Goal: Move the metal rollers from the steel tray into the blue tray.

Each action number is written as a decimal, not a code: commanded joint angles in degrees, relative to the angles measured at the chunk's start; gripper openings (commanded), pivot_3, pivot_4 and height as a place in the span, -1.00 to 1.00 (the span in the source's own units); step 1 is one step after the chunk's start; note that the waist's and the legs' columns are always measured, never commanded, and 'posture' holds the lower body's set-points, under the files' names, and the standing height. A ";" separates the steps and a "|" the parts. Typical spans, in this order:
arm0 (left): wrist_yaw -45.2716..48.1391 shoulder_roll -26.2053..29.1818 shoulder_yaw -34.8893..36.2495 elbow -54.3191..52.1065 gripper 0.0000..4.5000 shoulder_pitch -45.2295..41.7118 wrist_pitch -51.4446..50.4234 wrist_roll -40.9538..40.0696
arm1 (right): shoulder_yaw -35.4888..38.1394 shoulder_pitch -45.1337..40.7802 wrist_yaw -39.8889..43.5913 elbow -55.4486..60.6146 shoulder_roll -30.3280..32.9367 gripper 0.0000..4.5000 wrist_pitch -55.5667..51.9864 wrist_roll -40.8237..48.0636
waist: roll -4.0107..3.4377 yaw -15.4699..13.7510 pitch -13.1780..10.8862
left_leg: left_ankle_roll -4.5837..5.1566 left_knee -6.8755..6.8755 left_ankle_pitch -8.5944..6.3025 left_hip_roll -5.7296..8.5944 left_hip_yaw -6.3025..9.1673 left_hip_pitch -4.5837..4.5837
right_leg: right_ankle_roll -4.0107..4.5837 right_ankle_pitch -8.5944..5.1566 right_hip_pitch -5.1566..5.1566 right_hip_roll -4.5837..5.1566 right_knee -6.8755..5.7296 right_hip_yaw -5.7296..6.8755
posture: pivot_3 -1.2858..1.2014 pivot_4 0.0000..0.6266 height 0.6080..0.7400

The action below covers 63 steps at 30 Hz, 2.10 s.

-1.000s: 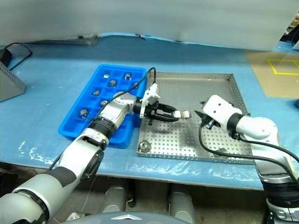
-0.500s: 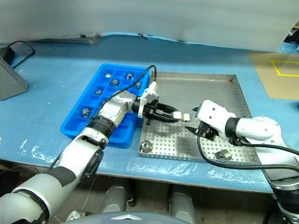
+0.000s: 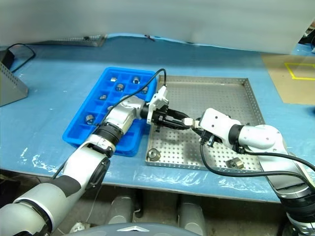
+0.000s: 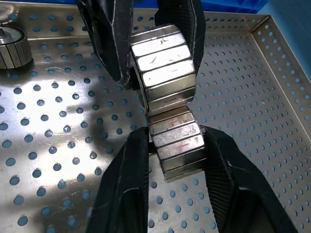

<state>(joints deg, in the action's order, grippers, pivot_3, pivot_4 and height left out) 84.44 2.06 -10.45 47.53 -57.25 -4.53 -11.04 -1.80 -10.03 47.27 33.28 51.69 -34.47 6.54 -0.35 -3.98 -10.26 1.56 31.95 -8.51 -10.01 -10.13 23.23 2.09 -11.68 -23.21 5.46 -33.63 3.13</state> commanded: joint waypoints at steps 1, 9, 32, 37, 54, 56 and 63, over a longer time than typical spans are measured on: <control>-0.21 -0.43 0.58 -1.65 -0.25 -0.93 0.71 -0.73 | 0.15 0.00 -0.09 0.78 0.20 -0.48 1.64 -0.40 | 0.00 0.00 0.00 | 0.00 0.00 0.00 0.00 0.00 0.00 | 0.00 0.00 0.00 0.00 0.00 0.00 | -0.09 -0.52 1.00; -0.63 -0.54 0.36 -1.50 -0.25 -0.87 1.11 -0.31 | -1.86 0.07 -1.08 0.15 1.32 -0.48 3.02 -3.85 | 0.00 0.02 0.00 | 0.00 0.00 0.00 0.00 0.00 0.00 | 0.00 0.00 0.00 0.00 -0.01 0.00 | -0.09 -0.52 1.00; -6.23 -0.15 3.04 -0.20 -0.25 -1.79 2.78 -0.06 | -3.48 1.94 -6.83 -16.47 4.70 -0.48 21.87 -22.80 | 0.02 -0.11 -0.01 | 0.11 0.08 0.03 0.04 0.00 0.03 | 0.01 0.01 -0.01 0.03 -0.05 0.00 | -0.05 -0.52 1.00; -8.84 0.50 5.37 -0.52 -0.25 -3.41 2.74 -1.00 | -2.69 4.05 -7.68 -17.35 4.84 -0.48 22.45 -23.81 | 0.03 -0.07 -0.02 | 0.10 0.20 -0.03 0.08 0.00 0.08 | 0.02 0.02 0.01 0.08 -0.06 0.00 | -0.05 -0.52 1.00; -11.86 6.83 6.50 -11.31 -0.25 2.03 -2.92 -2.43 | 3.84 4.90 -9.54 -10.99 -13.67 0.26 0.13 -7.52 | -0.05 -0.11 -0.04 | 0.03 0.16 -0.02 -0.04 0.00 0.07 | 0.03 0.01 -0.03 -0.01 -0.10 0.02 | -0.04 -0.52 1.00; -12.01 7.69 6.87 -11.71 -0.25 2.12 -3.52 -2.63 | 4.48 4.85 -8.74 -9.36 -13.95 0.26 -0.23 -5.46 | -0.05 -0.11 -0.04 | 0.00 0.15 0.00 -0.05 0.00 0.05 | 0.02 0.01 -0.03 -0.02 -0.10 0.02 | -0.04 -0.52 1.00; -11.90 13.51 8.65 -15.13 -0.25 3.58 -6.13 -4.14 | 6.48 3.05 -9.63 -8.55 -13.47 0.26 0.03 -2.84 | -0.05 -0.01 -0.04 | -0.03 0.06 0.01 -0.04 0.00 0.04 | 0.02 0.01 -0.06 -0.02 -0.09 0.01 | -0.03 -0.52 1.00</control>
<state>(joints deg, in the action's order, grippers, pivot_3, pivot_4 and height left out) 72.43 14.11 -3.49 35.52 -53.72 -10.15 -13.62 2.25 -5.81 38.19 22.84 37.73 -35.20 2.60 -0.40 -3.99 -10.29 1.52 31.99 -8.49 -10.05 -10.13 23.26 2.11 -11.67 -23.27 5.43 -33.72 3.14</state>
